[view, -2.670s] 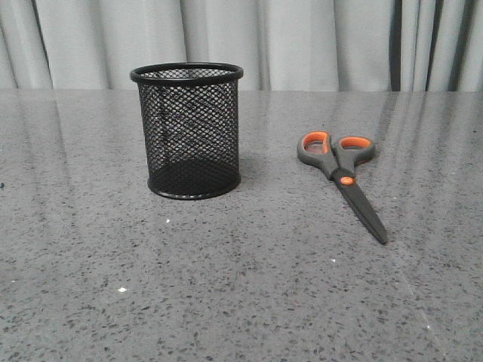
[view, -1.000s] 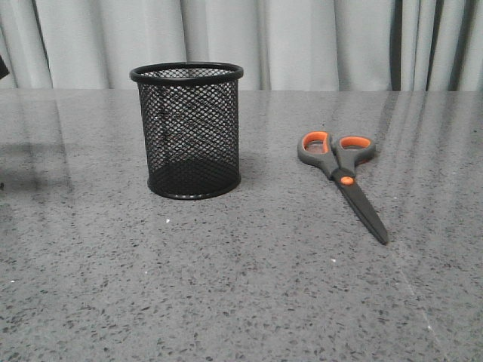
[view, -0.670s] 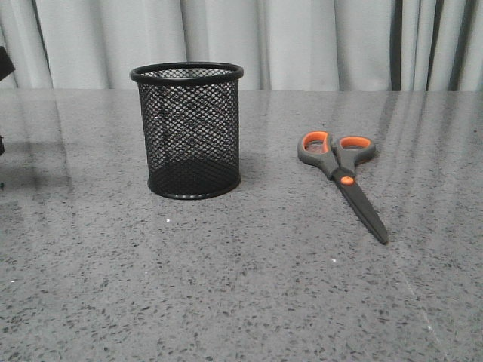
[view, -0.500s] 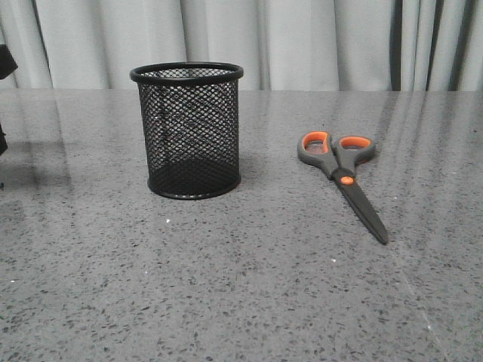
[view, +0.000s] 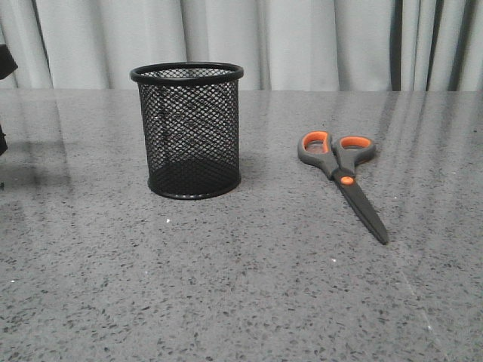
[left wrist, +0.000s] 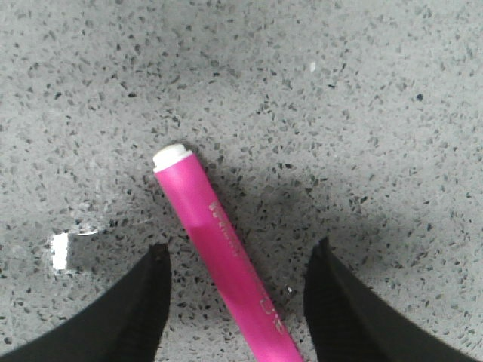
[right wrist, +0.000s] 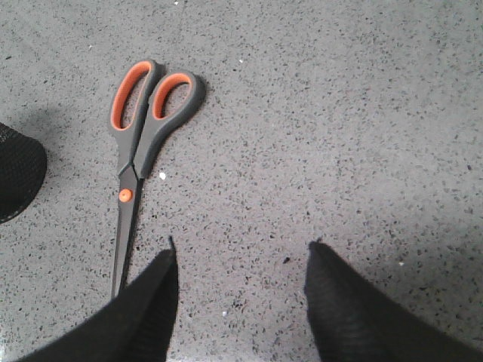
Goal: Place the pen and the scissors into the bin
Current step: 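Align the open left gripper over the pink marker and close on it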
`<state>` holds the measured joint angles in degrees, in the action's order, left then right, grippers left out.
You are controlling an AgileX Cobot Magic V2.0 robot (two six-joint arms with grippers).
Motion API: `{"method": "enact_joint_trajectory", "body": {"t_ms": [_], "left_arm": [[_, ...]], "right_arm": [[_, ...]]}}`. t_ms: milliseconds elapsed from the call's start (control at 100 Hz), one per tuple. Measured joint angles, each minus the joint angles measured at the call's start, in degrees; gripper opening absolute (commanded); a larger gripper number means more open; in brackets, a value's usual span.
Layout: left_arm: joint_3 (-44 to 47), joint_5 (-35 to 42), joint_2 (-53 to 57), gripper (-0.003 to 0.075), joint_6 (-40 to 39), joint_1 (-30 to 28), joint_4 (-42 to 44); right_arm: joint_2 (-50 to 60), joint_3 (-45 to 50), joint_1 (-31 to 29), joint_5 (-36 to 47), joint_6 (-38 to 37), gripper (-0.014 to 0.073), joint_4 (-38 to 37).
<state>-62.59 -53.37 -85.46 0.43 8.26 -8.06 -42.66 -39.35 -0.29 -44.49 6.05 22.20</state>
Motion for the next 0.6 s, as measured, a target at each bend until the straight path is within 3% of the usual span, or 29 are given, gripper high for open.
{"method": "enact_joint_trajectory", "body": {"t_ms": [600], "left_arm": [[0.0,-0.1,-1.2,0.0364,0.0,0.0,-0.1]], "right_arm": [[0.0,0.0,0.0,-0.1,0.1,0.0344,0.0]]}}
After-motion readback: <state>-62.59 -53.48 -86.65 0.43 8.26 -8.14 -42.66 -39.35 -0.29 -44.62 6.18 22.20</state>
